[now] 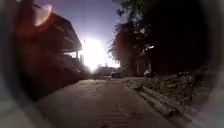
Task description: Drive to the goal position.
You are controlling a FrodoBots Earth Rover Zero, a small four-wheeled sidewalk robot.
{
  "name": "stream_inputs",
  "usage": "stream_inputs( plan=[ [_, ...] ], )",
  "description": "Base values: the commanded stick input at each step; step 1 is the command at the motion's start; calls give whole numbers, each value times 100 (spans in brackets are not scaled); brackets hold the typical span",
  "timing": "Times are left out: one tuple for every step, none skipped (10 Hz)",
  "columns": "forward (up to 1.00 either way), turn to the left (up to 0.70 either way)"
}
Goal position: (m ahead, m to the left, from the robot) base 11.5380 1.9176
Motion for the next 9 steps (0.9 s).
stream_inputs(
  plan=[
    [85, 0],
    [85, 0],
    [85, 0],
    [85, 0],
    [85, 0],
    [85, 0],
    [85, 0],
    [85, 0],
    [85, 0]
  ],
)
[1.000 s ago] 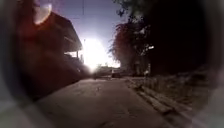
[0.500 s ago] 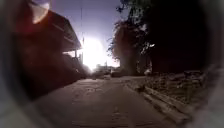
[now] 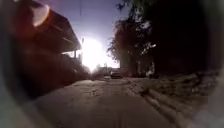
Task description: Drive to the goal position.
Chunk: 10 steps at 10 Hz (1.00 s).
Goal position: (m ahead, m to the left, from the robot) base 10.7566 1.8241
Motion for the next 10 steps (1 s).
stream_inputs(
  plan=[
    [85, 0],
    [96, 0],
    [100, 0],
    [100, 0],
    [100, 0],
    [100, 0],
    [100, 1],
    [100, 7],
    [100, 9],
    [100, 10]
  ],
)
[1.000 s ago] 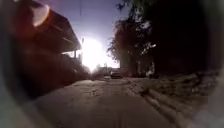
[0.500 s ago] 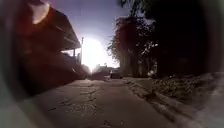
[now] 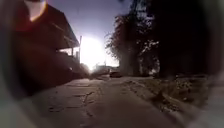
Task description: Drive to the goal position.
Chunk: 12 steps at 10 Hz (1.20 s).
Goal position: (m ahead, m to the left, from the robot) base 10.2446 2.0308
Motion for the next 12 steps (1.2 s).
stream_inputs(
  plan=[
    [100, 11],
    [100, 13],
    [100, 16],
    [100, 16],
    [100, 16],
    [100, 16],
    [100, 13],
    [100, 0],
    [100, 0],
    [100, 0],
    [100, 0],
    [100, 0]
  ],
)
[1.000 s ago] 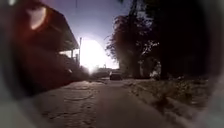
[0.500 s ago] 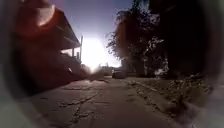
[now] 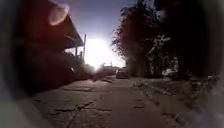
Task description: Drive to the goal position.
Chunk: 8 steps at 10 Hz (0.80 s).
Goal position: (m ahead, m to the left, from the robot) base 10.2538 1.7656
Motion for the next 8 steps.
stream_inputs(
  plan=[
    [100, 0],
    [100, 0],
    [100, 0],
    [100, 0],
    [100, 0],
    [100, 0],
    [100, 0],
    [100, 0]
  ],
)
